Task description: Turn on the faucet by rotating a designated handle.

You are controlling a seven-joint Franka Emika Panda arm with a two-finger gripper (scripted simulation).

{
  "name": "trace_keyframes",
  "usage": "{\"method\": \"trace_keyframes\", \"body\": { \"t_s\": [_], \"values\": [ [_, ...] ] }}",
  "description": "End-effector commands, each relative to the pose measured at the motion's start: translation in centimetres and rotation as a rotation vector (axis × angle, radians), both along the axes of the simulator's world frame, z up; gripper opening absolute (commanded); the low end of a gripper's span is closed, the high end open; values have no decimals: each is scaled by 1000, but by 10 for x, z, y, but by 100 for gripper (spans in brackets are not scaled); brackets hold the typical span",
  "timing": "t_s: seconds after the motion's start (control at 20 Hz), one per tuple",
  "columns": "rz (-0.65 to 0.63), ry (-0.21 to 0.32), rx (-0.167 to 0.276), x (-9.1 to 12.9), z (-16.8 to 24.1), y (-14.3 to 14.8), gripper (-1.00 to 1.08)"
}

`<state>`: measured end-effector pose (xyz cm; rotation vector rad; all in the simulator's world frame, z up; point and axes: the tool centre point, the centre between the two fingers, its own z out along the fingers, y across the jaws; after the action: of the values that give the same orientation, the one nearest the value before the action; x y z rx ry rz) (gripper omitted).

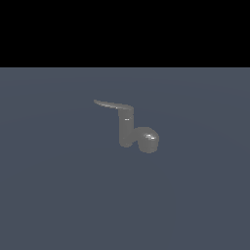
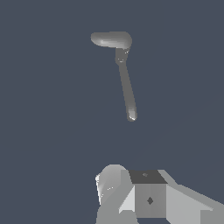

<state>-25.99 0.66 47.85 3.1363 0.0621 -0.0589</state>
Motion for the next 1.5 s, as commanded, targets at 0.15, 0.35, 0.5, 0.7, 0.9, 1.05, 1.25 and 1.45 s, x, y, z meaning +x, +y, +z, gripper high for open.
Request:
{"method": "trace_keyframes", "body": {
  "t_s": [0.15,0.35,0.5,0.7,0.9,1.05,1.25,1.45],
  "values": [
    [7,2,2,0,0,3,-100],
    [40,10,10,1,-2,14,-100],
    [61,14,12,0,-3,20,-100],
    [64,14,11,0,-3,21,-100],
    [49,15,19,4,-4,21,-100],
    [27,17,33,12,-6,23,-100],
    [-18,22,57,26,-10,27,-100],
    [-83,31,87,46,-18,31,-100]
  ]
}}
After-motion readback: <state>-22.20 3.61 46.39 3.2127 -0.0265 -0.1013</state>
